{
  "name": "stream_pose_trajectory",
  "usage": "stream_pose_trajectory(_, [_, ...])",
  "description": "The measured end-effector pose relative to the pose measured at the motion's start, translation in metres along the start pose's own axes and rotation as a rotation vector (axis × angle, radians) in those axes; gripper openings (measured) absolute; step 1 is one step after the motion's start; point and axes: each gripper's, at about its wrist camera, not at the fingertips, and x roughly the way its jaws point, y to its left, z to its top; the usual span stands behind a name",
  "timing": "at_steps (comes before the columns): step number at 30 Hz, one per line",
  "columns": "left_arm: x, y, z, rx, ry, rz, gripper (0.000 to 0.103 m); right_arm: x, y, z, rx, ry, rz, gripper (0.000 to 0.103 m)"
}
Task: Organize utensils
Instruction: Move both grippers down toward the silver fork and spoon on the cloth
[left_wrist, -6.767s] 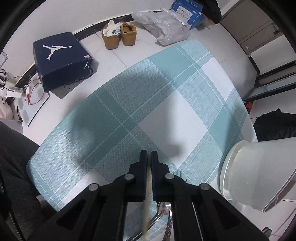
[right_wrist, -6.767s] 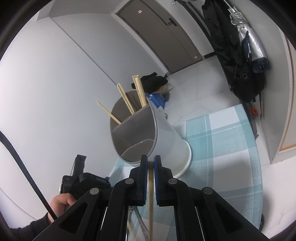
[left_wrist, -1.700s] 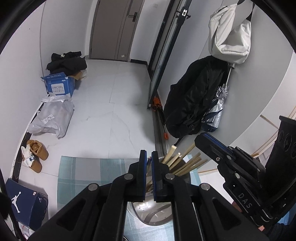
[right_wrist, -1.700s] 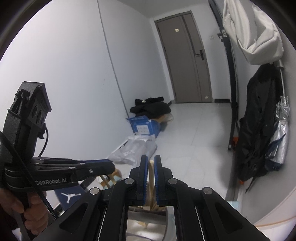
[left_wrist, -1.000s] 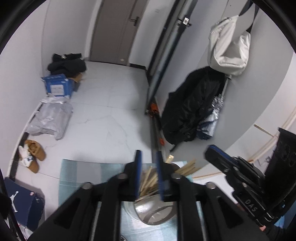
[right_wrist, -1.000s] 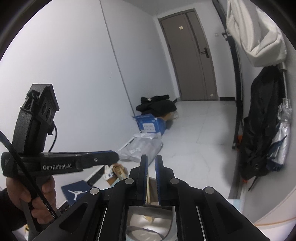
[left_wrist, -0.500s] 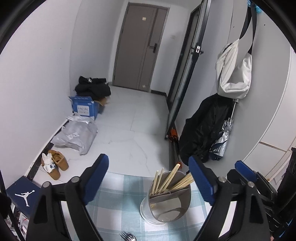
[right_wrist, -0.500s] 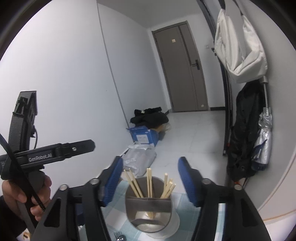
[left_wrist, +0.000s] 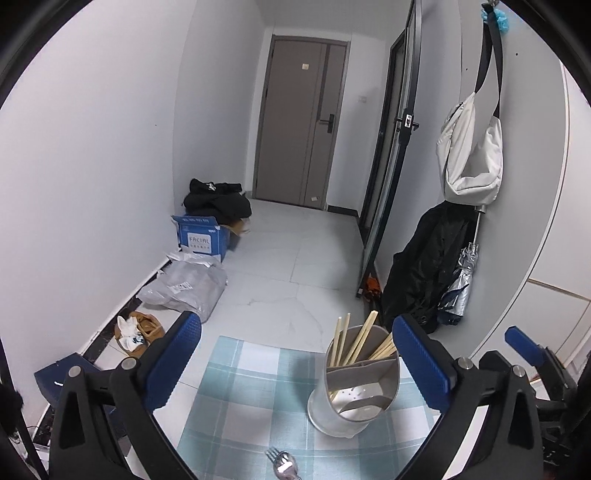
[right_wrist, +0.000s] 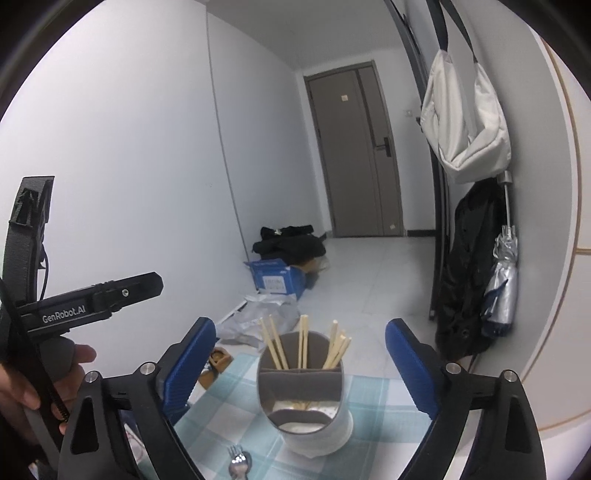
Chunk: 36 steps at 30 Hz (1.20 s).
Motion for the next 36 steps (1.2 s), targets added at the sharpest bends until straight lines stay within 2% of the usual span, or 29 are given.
stream_pose_trajectory(3, [-0.005, 0.003, -0.008, -0.006, -0.003, 0.019, 0.102, -0.008, 0.005, -0.008, -0.012, -0.023, -0.023, 0.102])
stream_pose_trajectory(8, [-0.011, 0.011, -0.025, -0.020, 0.005, 0.044, 0.102, -0.018, 0.014, -0.022, -0.057, -0.064, -0.095, 0.103])
stream_pose_trajectory(12, [-0.015, 0.016, -0.038, -0.033, -0.002, 0.061, 0.102, -0.023, 0.021, -0.033, -0.087, -0.050, -0.092, 0.103])
stream_pose_trajectory(16, [-0.017, 0.023, -0.050, -0.059, 0.007, 0.064, 0.102, -0.026, 0.028, -0.046, -0.090, -0.020, -0.038, 0.103])
stream_pose_trajectory(22, [-0.019, 0.033, -0.072, -0.067, 0.020, 0.077, 0.102, -0.023, 0.032, -0.066, -0.072, 0.039, -0.003, 0.103])
stream_pose_trajectory(36, [0.017, 0.060, -0.120, -0.110, 0.159, 0.096, 0.102, 0.012, 0.047, -0.130, -0.093, 0.241, 0.044, 0.103])
